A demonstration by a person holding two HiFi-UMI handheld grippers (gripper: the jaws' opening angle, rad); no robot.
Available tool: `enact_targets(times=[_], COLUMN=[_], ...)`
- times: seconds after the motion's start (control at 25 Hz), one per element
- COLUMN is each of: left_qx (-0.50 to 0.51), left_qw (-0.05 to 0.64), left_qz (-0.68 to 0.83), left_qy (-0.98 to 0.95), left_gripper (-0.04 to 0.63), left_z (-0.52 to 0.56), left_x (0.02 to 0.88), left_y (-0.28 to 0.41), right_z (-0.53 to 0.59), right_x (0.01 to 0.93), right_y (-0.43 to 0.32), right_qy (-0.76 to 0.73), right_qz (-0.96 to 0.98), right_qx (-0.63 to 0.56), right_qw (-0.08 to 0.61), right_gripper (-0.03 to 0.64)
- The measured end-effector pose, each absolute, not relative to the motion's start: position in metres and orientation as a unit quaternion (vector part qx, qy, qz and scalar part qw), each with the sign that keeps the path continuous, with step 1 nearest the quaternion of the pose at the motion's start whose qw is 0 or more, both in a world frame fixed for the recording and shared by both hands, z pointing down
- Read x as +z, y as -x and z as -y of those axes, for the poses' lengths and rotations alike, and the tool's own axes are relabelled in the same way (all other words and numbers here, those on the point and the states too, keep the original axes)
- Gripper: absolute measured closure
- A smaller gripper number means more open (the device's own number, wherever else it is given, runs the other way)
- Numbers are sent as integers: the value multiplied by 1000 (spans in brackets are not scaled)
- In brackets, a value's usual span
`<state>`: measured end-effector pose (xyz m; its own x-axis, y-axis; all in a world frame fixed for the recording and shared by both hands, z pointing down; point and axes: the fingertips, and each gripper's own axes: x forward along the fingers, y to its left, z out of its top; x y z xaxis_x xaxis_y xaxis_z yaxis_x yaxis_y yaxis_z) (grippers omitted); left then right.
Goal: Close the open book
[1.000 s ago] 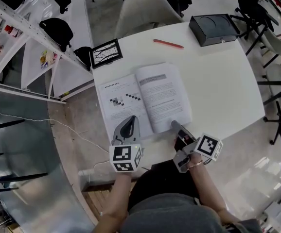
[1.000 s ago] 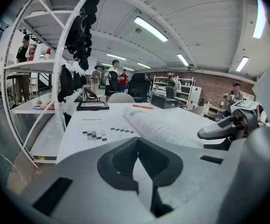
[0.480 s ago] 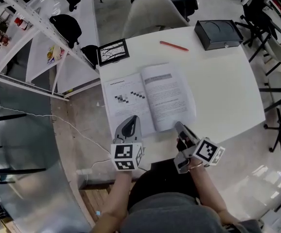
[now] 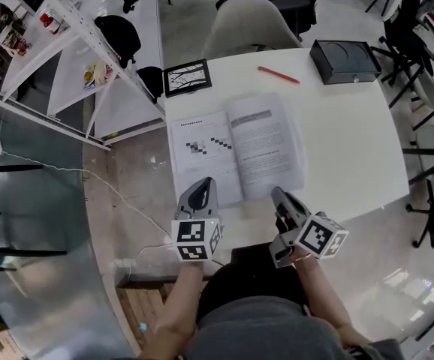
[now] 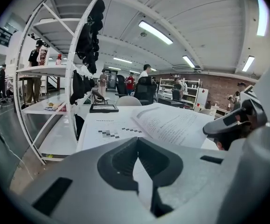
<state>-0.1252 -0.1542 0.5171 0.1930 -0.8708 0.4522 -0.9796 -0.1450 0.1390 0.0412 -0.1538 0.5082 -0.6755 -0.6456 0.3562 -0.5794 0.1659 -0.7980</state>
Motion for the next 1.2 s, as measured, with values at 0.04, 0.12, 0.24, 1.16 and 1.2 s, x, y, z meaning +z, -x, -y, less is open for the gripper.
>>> enact_targets(times=[0.04,0.12,0.24,1.16,1.2], left_qx=[132,130,127,102,102], left_qw=[204,205,206,220,222], left_qz=[623,629,635,700,702], left_qy=[-743,-739,-733,-672,-669], left_gripper=[589,589,589,589,589], left_z=[153,151,147,106,104], left_x=[517,516,515,514,515], left_y=[126,128,133,179,182], right_z=[154,153,151,137,136], right_x=[507,503,499,485,486], right_y=[-40,-37,-31,31,34], right_qy=[400,396,391,307,304], right_qz=[-769,-781,-798,-885,-886], right_qx=[-498,-483,-459,-330,-328], right_qw=[27,12,-7,-118,-122], right_gripper=[593,594,594,600,600])
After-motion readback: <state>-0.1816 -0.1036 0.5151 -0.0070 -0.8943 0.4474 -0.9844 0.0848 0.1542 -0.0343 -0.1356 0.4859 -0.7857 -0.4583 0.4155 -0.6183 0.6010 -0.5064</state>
